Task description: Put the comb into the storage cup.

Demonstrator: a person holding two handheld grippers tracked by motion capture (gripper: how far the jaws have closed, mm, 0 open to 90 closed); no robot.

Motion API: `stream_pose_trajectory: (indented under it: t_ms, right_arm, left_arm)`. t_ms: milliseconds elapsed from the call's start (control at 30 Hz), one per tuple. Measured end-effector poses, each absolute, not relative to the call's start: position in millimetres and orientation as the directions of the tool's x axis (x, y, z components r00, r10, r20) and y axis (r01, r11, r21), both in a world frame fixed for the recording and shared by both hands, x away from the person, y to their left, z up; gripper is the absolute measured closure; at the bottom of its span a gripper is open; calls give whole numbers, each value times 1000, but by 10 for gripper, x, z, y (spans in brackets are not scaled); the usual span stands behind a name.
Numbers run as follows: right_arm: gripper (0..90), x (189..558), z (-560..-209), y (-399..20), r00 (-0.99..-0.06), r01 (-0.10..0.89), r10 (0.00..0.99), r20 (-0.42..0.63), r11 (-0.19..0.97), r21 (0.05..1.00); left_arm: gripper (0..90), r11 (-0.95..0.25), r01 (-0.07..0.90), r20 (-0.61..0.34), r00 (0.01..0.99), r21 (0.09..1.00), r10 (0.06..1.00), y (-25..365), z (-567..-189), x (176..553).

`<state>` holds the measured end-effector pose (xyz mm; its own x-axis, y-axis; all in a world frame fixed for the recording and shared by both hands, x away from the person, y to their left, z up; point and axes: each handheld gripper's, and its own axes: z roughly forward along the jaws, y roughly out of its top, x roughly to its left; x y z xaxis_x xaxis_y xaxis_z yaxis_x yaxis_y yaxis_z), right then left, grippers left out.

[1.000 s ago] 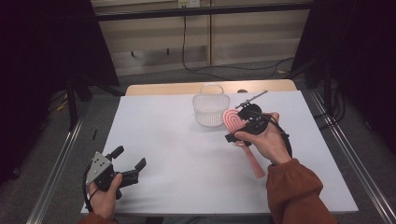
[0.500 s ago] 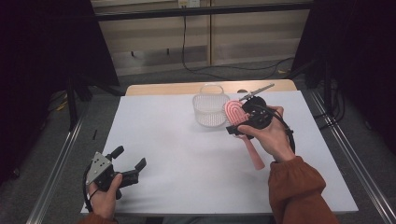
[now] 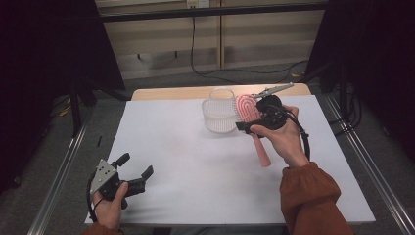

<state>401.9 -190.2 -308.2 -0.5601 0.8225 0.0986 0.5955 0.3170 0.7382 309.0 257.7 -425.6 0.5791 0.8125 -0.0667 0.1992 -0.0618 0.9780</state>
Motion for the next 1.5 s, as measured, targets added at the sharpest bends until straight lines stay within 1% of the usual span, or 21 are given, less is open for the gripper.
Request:
stream_pose_trajectory:
  t_ms: [100, 233, 367, 467, 633, 800, 1033, 1500]
  right_arm:
    - [192, 4017, -3070, -1907, -553, 588, 828, 96, 306, 748]
    - [192, 4008, -3045, -1917, -556, 553, 826, 92, 284, 784]
    - [192, 3993, -3007, -1927, -549, 488, 833, 77, 243, 838]
    - [192, 3991, -2999, -1918, -555, 460, 829, 68, 237, 856]
    - [191, 4006, -3018, -1934, -554, 441, 828, 90, 200, 875]
    - [191, 3990, -3020, -1938, -553, 401, 828, 88, 173, 899]
    - [191, 4010, -3000, -1917, -562, 324, 824, 71, 141, 935]
    - [191, 4129, -2988, -1914, -558, 261, 826, 83, 79, 962]
  left_arm:
    - [28, -65, 196, -62, 580, 979, 812, 2582, -4252, 3088]
    - [28, -65, 196, -62, 581, 978, 812, 2581, -4251, 3087]
    - [28, -59, 194, -66, 579, 979, 813, 2580, -4250, 3086]
    - [28, -63, 195, -63, 580, 979, 812, 2583, -4250, 3086]
    - [28, -56, 194, -68, 580, 979, 812, 2579, -4249, 3085]
    - [28, -65, 196, -63, 582, 978, 811, 2583, -4250, 3087]
    - [27, -65, 195, -63, 582, 979, 811, 2583, -4251, 3087]
    - [28, -64, 196, -64, 584, 978, 809, 2577, -4253, 3088]
